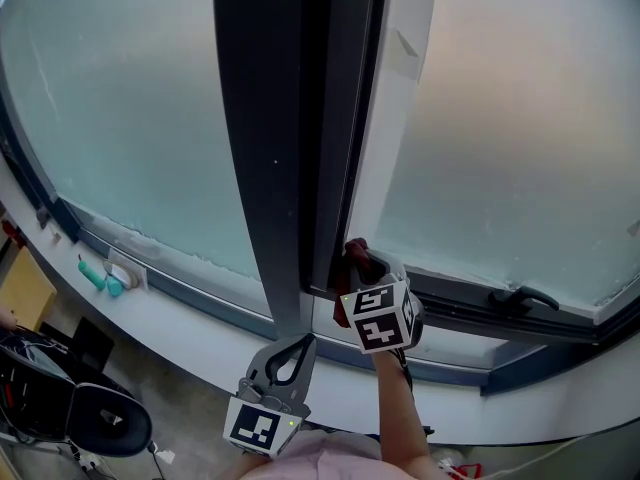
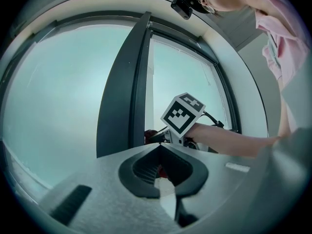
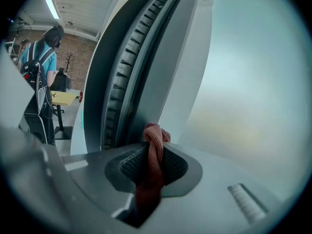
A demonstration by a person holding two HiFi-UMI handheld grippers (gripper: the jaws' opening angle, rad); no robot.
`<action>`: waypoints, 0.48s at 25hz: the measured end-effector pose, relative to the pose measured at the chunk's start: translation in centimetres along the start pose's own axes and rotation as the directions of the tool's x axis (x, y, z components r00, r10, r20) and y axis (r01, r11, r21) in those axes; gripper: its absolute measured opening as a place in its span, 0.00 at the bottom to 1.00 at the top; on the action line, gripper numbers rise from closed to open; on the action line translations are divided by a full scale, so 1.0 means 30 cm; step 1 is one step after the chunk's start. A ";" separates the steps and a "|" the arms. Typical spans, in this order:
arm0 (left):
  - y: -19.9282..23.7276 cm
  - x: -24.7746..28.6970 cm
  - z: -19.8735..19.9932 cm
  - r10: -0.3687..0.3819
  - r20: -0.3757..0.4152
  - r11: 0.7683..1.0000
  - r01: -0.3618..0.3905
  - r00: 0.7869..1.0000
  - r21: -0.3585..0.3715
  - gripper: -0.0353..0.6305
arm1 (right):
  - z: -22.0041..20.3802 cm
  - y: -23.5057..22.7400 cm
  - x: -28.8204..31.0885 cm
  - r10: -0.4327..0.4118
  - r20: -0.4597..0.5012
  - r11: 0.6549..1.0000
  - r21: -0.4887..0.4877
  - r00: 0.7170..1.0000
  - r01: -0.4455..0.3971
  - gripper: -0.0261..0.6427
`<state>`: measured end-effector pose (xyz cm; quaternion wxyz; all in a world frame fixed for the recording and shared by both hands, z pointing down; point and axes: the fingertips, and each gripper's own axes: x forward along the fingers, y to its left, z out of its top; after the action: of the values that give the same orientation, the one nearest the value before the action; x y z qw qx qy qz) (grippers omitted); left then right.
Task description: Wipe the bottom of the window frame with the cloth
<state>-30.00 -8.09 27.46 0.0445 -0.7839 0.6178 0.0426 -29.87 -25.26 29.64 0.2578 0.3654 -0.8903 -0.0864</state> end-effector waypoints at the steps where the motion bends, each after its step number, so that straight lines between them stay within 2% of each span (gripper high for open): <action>1: -0.002 0.003 0.001 -0.005 0.001 1.000 0.005 1.000 0.001 0.05 | 0.000 0.000 0.000 -0.001 -0.001 1.000 -0.003 1.000 0.001 0.13; 3: -0.007 0.008 -0.005 -0.015 -0.006 1.000 0.015 1.000 -0.003 0.05 | -0.003 -0.002 -0.002 -0.009 -0.006 1.000 -0.016 1.000 0.009 0.13; 6: -0.011 0.005 -0.046 -0.031 -0.064 0.999 0.031 0.997 -0.010 0.05 | -0.014 -0.013 -0.009 -0.023 -0.018 1.000 -0.021 1.000 0.023 0.13; 12: -0.017 0.026 -0.044 -0.039 -0.051 0.999 0.038 0.998 -0.024 0.05 | -0.043 -0.051 -0.031 -0.036 -0.045 0.999 -0.007 0.998 0.036 0.13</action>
<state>-29.30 -8.87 28.68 0.0205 -0.7968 0.6032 0.0285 -27.71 -25.66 29.86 0.2775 0.3823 -0.8772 -0.0856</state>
